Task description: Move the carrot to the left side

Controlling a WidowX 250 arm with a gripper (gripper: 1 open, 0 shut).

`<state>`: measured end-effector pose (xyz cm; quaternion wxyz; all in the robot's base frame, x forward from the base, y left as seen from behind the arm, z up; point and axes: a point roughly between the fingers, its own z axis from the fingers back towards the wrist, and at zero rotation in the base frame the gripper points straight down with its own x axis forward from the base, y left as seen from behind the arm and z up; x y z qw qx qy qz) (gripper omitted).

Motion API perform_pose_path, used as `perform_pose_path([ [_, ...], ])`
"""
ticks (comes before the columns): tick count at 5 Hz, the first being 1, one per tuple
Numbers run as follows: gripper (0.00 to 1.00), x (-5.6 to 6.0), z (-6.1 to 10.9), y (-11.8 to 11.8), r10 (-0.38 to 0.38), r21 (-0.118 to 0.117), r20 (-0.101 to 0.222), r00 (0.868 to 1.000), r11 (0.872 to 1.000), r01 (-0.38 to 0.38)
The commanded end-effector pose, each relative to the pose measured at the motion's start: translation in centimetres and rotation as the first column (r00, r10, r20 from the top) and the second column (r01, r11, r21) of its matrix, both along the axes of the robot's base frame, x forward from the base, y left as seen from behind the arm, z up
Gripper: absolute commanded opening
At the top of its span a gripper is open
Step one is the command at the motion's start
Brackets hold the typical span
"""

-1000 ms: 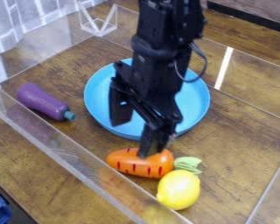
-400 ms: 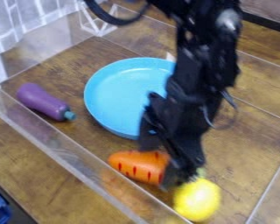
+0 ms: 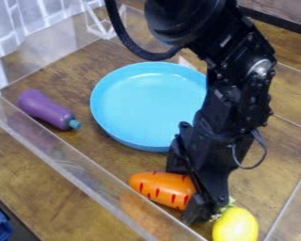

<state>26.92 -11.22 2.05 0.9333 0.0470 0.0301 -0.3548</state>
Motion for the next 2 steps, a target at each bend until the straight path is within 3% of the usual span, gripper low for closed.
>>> perform_pose_path([
  [1, 0.0, -0.25, 1.14, -0.16, 0.011, -0.022, 0.038, 0.999, 1.0, -0.01],
  [2, 0.0, -0.84, 1.66, 0.23, 0.03, -0.023, 0.041, 0.999, 0.999, -0.03],
])
